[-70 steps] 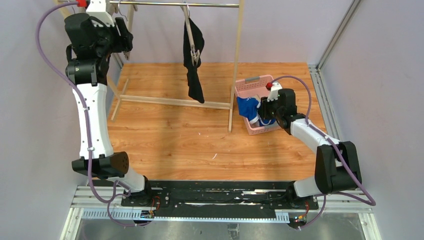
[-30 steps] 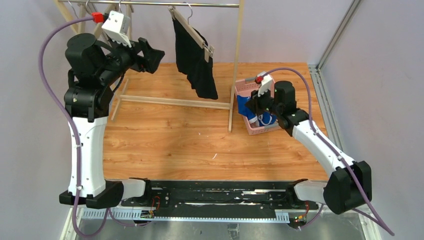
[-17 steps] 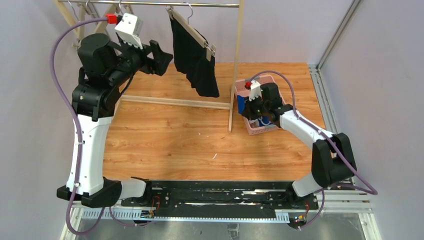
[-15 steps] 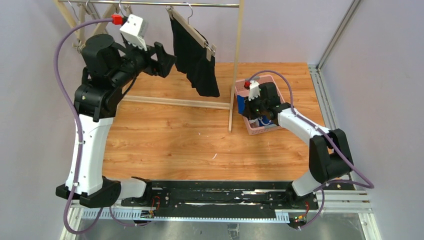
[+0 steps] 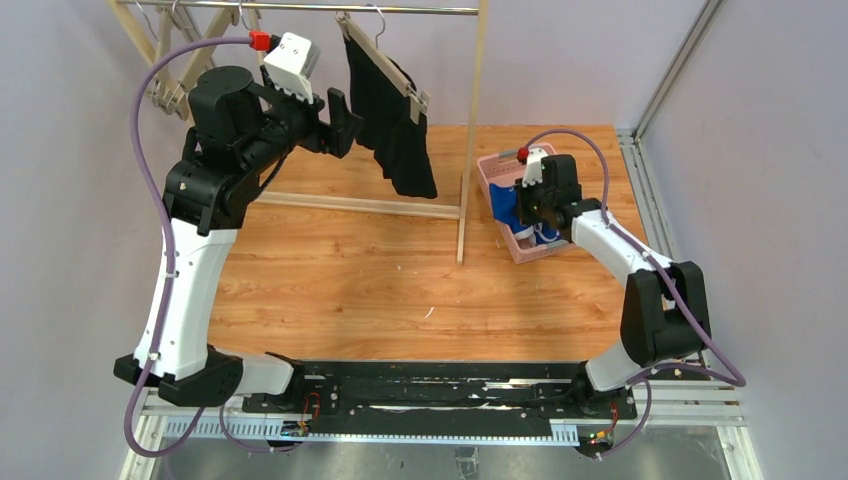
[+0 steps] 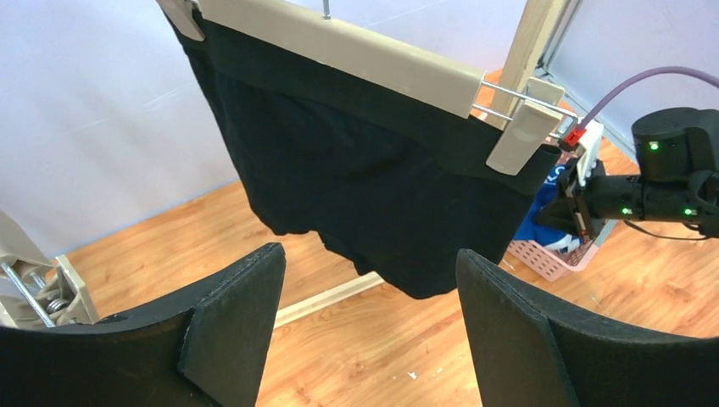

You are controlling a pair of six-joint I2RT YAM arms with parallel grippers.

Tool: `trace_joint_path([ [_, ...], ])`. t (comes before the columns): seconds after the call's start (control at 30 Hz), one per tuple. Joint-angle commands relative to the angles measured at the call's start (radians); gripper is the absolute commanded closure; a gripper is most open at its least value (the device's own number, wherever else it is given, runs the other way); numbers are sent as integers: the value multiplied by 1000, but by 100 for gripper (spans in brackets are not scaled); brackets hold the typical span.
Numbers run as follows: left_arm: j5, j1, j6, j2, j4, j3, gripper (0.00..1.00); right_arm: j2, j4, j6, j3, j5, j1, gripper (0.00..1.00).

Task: Remove the underwear clipped to the hanger

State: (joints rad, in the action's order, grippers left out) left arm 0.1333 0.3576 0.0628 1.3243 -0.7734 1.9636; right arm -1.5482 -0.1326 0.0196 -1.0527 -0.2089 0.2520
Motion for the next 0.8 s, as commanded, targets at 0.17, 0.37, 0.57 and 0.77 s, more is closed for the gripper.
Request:
trace_joint_path([
  [0.17,-41,8,19,-32,5,-16,18,24,24,14,-5,9,-30,96],
  [0.37,-49,9,25,-49,2,-23,18,-111,28,10,-16,1,-54,99],
  [0.57,-66,9,47,-51,-22,-34,17,-122,61,31,-20,0,-94,99],
  [0.77,-76,9,46,-42,-22,-28,18,-189,40,41,-38,-118,-110,99],
])
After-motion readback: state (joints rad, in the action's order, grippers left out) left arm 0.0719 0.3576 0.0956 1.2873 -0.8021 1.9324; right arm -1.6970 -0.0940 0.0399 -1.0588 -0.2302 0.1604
